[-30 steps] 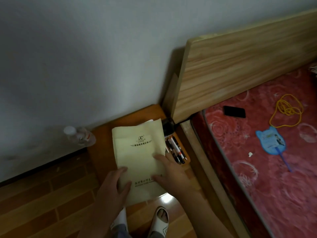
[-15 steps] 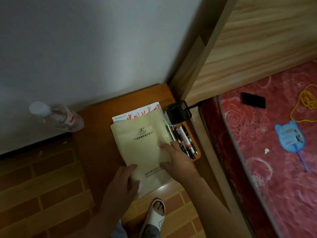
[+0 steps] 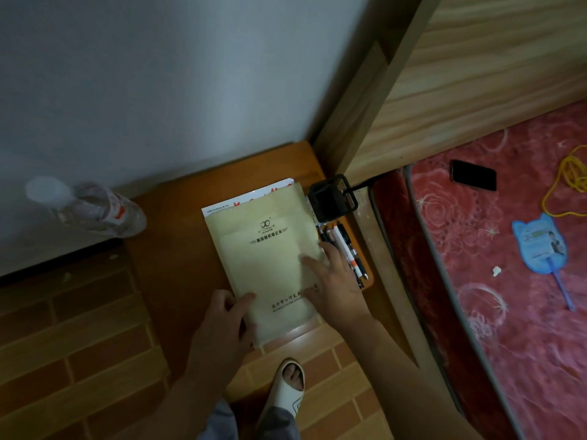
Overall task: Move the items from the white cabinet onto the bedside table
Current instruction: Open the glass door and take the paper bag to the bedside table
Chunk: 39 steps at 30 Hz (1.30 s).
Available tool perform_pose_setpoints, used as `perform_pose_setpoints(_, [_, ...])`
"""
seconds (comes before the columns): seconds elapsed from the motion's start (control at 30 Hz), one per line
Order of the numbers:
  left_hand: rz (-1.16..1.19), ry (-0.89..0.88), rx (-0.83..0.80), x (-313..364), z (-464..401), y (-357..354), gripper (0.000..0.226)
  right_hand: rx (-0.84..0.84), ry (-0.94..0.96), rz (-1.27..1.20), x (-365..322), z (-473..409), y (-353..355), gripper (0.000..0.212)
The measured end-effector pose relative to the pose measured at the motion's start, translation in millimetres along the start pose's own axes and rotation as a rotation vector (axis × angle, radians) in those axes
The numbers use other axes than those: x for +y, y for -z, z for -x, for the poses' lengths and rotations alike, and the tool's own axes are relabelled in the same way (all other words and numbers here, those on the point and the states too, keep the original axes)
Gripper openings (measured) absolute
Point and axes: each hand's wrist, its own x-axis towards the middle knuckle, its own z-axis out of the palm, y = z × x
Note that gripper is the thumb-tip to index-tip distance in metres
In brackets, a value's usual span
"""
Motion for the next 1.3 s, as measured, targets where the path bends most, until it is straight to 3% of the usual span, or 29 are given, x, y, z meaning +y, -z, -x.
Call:
perform_pose_setpoints(0.13, [-0.102, -0.185, 0.097, 1.1, 1.7, 5.3, 0.043, 0.066, 0.041, 0.055, 7.3, 16.1, 0.5, 0.071])
perform_pose_setpoints(0.3, [-0.207, -0.312, 0.059, 9.5, -2.9, 4.5, 0.058, -0.025, 0.15, 0.096, 14.1, 33.3, 1.2, 0.086])
perform_pose_setpoints(0.57, [-0.411, -0.308, -0.036, 14.1, -1.3, -23.9, 0.079, -0.067, 0.164, 0.161, 17.1, 30.0, -1.3, 0.087])
perform_pose_setpoints(1.03, [-0.383, -0.261, -0.029, 18.0, -2.9, -26.2, 0.076, -0.072, 0.17, 0.115, 21.1, 21.8, -7.6, 0.084])
perform_pose_setpoints(1.3, [-0.398, -0.214, 0.04, 37.0, 13.3, 17.6, 0.068, -0.084, 0.172, 0.151, 7.5, 46.8, 31.2, 0.081])
